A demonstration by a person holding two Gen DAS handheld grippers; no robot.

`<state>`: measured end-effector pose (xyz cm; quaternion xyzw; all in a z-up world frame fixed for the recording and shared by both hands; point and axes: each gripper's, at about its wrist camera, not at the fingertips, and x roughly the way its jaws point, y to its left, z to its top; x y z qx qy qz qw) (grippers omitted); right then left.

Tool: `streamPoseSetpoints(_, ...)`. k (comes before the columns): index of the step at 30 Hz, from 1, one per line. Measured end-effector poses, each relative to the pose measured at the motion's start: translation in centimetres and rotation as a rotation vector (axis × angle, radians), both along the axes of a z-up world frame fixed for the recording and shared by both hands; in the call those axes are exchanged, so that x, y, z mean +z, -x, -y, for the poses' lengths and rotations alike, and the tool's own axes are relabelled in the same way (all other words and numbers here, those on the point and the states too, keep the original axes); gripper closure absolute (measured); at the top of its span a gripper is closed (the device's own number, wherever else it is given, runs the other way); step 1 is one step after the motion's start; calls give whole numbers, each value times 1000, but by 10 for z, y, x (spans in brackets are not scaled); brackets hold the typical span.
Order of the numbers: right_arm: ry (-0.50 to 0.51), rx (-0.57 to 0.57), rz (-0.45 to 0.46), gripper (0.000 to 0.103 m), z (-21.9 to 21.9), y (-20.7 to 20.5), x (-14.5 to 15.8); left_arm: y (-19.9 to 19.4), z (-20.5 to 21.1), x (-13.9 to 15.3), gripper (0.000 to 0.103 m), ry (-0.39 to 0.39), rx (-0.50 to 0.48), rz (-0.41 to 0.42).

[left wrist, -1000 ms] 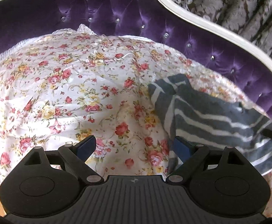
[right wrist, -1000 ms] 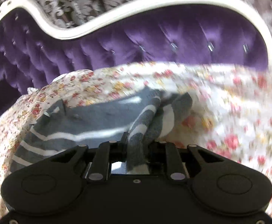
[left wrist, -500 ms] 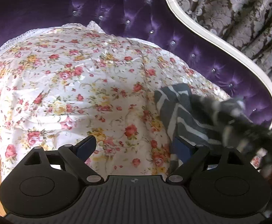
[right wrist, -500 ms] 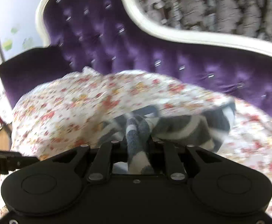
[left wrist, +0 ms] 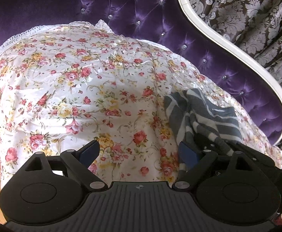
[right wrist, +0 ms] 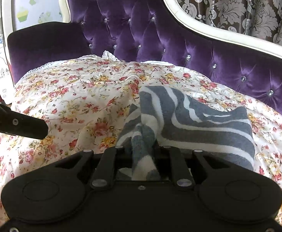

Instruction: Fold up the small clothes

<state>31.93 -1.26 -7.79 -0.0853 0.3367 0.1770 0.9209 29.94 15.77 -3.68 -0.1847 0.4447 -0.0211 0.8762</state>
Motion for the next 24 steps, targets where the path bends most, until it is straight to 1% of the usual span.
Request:
streamPoseSetpoints(2, -5, 1, 10, 79, -2, 1, 2, -1, 1, -1, 14, 0, 1, -1)
streamPoseSetpoints(5, -46, -25, 34, 79, 0, 2, 7, -1, 0, -2, 14, -2, 3, 0)
streamPoseSetpoints(7, -55, -34, 51, 78, -3, 2, 11, -2, 0, -2, 14, -2, 3, -1)
streamPoseSetpoints(8, -54, -36, 49, 71, -4, 0, 10, -2, 0, -3, 14, -3, 3, -2)
streamPoseSetpoints(9, -57, -30, 34, 68, -6, -3, 7, -2, -1, -3, 14, -2, 3, -3)
streamPoseSetpoints(10, -71, -16, 7, 59, -6, -6, 4, -2, -2, -4, 14, -1, 5, -3)
streamPoseSetpoints(11, -112, 9, -16, 48, -6, -6, 1, -2, -2, -4, 14, -1, 6, -3)
streamPoseSetpoints(13, -204, 63, -39, 41, -4, -2, 0, -2, -5, -3, 14, 3, 10, 3)
streamPoseSetpoints(14, -253, 94, -47, 42, -2, 1, 2, -1, -7, -2, 14, 7, 17, 11)
streamPoseSetpoints(15, -281, 110, -54, 42, -1, 3, 4, -1, -9, -1, 14, 13, 24, 19)
streamPoseSetpoints(18, -372, 128, -52, 42, 14, 9, 15, 0, -14, 1, 14, 24, 38, 31)
streamPoseSetpoints(21, -418, 90, -15, 42, 38, 14, 30, -1, -17, 2, 14, 38, 45, 35)
streamPoseSetpoints(24, -416, 23, 15, 42, 65, 16, 42, -1, -14, 2, 14, 40, 38, 39)
